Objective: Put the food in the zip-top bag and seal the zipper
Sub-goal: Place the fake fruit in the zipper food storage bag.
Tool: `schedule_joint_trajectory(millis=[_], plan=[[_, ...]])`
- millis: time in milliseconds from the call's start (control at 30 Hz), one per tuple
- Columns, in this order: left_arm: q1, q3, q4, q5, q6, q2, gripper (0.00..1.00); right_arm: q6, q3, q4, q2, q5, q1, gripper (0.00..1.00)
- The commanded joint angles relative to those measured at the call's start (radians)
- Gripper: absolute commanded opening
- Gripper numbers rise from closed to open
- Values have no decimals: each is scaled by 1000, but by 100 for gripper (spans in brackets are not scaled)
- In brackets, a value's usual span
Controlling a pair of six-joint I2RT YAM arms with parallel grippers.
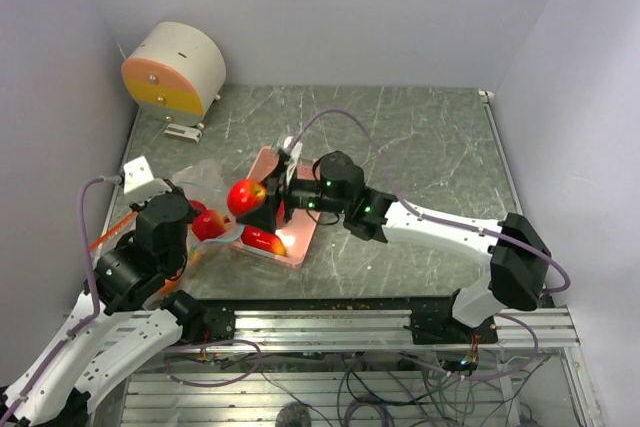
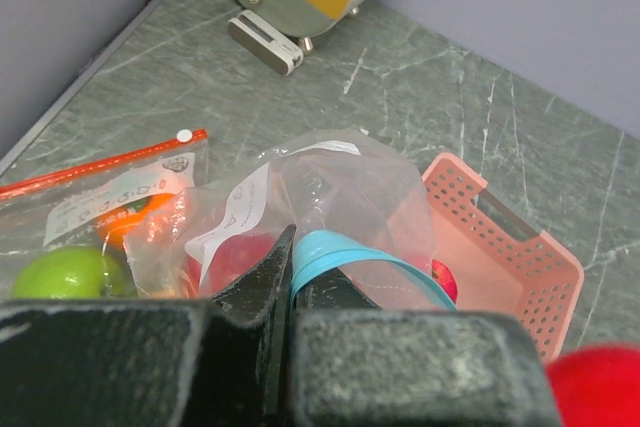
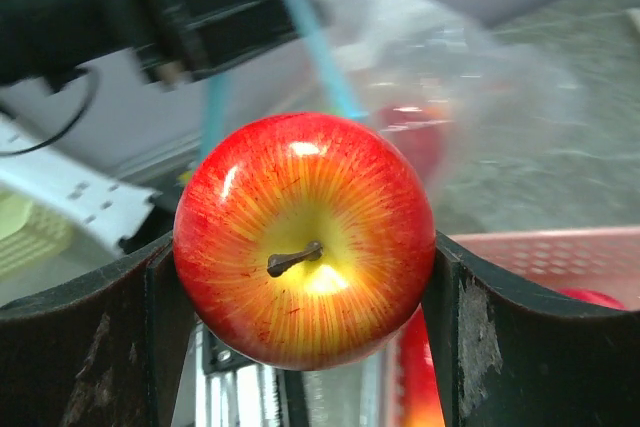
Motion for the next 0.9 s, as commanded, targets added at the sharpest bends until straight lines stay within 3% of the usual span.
schedule_joint_trajectory(millis=[0,233,533,633,733,867], plan=[[2,40,70,58,-24,31,7,-20,22,64,44,-155,54,62],[2,36,113,124,-29,60,7,5,52,86,114,-162,91,62],[2,18,129,268,-84,58,7,27,205,-70,230,273,93,65],[2,-1,130,304,-106,55,7,46,251,-115,269,394,94,75],[2,-9,126,315,-116,55,7,38,285,-149,297,418,94,99],[3,-8,123,296,-107,55,7,27,237,-114,259,400,95,100]])
